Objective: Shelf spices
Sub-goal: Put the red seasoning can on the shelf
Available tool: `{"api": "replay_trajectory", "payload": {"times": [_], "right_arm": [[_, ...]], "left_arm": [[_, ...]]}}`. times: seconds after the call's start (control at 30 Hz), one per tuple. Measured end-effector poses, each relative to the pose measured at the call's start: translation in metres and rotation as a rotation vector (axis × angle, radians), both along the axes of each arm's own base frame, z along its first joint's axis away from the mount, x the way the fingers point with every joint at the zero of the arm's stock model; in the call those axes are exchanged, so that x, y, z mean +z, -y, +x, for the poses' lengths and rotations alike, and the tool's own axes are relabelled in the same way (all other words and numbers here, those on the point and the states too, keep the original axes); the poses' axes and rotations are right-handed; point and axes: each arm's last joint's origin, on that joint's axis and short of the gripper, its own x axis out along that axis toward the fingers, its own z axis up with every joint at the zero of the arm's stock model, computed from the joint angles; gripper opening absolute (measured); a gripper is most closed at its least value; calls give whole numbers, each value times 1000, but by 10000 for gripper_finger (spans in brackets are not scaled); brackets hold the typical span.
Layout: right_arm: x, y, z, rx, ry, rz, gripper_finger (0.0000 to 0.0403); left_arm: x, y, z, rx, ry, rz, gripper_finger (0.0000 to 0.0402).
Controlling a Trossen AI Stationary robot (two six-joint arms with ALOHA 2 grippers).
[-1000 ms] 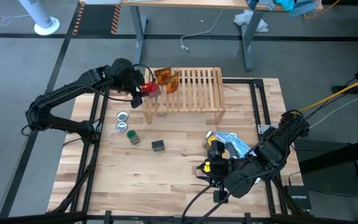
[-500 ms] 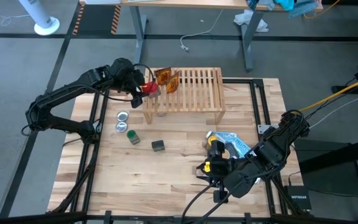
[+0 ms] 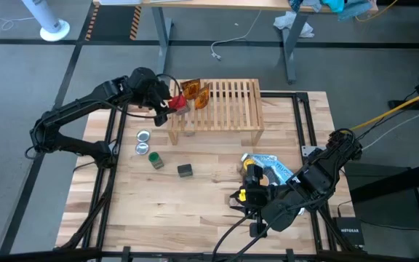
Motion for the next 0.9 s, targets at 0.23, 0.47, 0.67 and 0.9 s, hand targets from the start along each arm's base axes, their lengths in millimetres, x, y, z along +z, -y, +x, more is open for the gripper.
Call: {"api": "replay_trajectory", "payload": {"times": [0.23,0.47,0.67,0.9], "right_arm": [[0,0,0,0,0,0,134],[0,0,0,0,-1,-1,134],[0,0,0,0,0,0,134],[0,0,0,0,0,0,134]], "left_arm": [[0,0,0,13,6,-14,231],[0,0,0,18,8,-18,253],[0,0,1,17,13,-15,272],[1,-1,1,17,19,-11,272]]}}
